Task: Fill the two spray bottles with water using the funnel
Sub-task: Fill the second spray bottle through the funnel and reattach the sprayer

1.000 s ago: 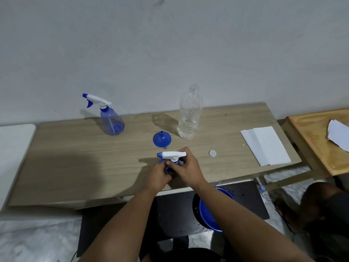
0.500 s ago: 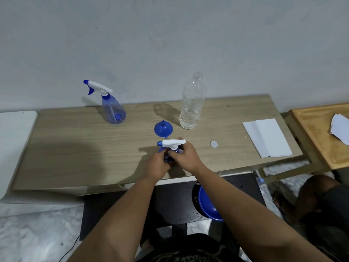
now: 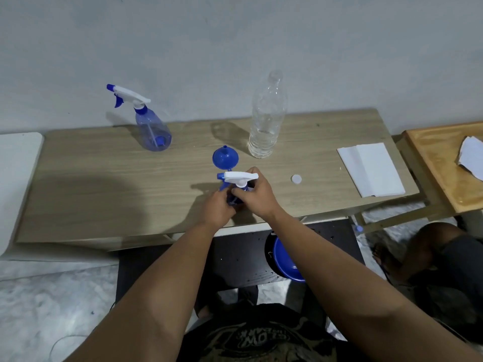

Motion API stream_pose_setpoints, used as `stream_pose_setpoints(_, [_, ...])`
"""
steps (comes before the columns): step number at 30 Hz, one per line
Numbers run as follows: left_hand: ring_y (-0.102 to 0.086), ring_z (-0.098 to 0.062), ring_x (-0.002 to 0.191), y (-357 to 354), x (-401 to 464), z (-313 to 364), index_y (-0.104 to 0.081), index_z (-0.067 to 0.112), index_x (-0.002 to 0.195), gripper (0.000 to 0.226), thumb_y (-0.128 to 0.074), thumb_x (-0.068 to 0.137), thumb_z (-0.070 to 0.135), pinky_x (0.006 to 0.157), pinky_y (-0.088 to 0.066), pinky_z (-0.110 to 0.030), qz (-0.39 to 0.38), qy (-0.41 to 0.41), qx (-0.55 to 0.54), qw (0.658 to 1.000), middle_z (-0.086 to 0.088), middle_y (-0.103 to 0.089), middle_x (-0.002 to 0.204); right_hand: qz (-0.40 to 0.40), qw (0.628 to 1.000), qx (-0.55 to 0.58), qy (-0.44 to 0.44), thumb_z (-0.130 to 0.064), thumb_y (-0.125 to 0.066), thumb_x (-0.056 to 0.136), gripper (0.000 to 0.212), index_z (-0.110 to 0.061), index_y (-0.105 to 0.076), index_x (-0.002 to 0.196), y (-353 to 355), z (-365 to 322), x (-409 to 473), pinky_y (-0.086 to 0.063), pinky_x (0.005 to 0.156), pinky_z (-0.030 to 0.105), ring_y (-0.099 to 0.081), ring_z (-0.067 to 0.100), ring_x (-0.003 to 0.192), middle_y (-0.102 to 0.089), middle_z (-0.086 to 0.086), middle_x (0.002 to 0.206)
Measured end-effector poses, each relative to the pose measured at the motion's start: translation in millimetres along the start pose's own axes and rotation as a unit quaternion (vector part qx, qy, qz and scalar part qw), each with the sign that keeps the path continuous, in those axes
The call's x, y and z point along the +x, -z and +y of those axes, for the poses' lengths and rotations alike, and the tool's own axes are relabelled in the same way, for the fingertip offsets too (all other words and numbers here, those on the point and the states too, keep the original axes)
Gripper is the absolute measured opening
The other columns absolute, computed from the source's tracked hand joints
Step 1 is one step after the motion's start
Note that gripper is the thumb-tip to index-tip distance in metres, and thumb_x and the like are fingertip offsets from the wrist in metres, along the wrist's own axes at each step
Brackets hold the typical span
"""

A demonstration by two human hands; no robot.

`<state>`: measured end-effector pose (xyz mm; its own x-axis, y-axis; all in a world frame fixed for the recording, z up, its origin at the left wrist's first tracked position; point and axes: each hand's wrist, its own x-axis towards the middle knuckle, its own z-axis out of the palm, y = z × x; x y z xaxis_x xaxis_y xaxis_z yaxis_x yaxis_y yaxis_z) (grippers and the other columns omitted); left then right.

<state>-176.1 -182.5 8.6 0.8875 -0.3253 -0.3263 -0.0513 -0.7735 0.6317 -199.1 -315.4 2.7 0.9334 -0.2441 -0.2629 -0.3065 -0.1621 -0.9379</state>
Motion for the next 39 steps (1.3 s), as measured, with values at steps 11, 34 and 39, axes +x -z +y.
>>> stream_pose_setpoints(11, [-0.064, -0.031, 0.102, 6, -9, 6, -0.064, 0.012, 0.125, 0.043, -0.077, 0.085, 0.024, 0.063, -0.025, -0.017, 0.005, -0.004, -0.038, 0.999, -0.010, -0.070, 0.110, 0.044, 0.995, 0.047, 0.077, -0.001, -0.077, 0.091, 0.023, 0.000, -0.071, 0.113, 4, -20, -5, -0.054, 0.081, 0.019, -0.070, 0.002, 0.087, -0.075, 0.005, 0.097])
stream_pose_setpoints(34, [-0.058, -0.007, 0.102, 19, -4, -17, -0.058, 0.026, 0.133, 0.059, -0.080, 0.080, 0.038, 0.071, -0.032, -0.005, -0.002, -0.032, -0.027, 0.999, 0.012, -0.064, 0.127, 0.081, 0.964, -0.191, -0.164, -0.033, -0.077, 0.090, 0.026, -0.014, -0.078, 0.108, 50, 49, 14, -0.049, 0.083, 0.029, -0.069, 0.020, 0.098, -0.074, 0.000, 0.098])
stream_pose_setpoints(39, [-0.062, -0.011, 0.107, 26, 1, -24, -0.059, 0.029, 0.130, 0.058, -0.081, 0.078, 0.040, 0.081, -0.038, -0.017, -0.006, -0.036, -0.029, 0.999, 0.015, -0.063, 0.125, 0.117, 0.949, -0.252, -0.147, -0.053, -0.074, 0.079, 0.051, -0.023, -0.073, 0.120, 41, 36, 1, -0.058, 0.091, 0.039, -0.069, 0.026, 0.107, -0.072, 0.005, 0.117])
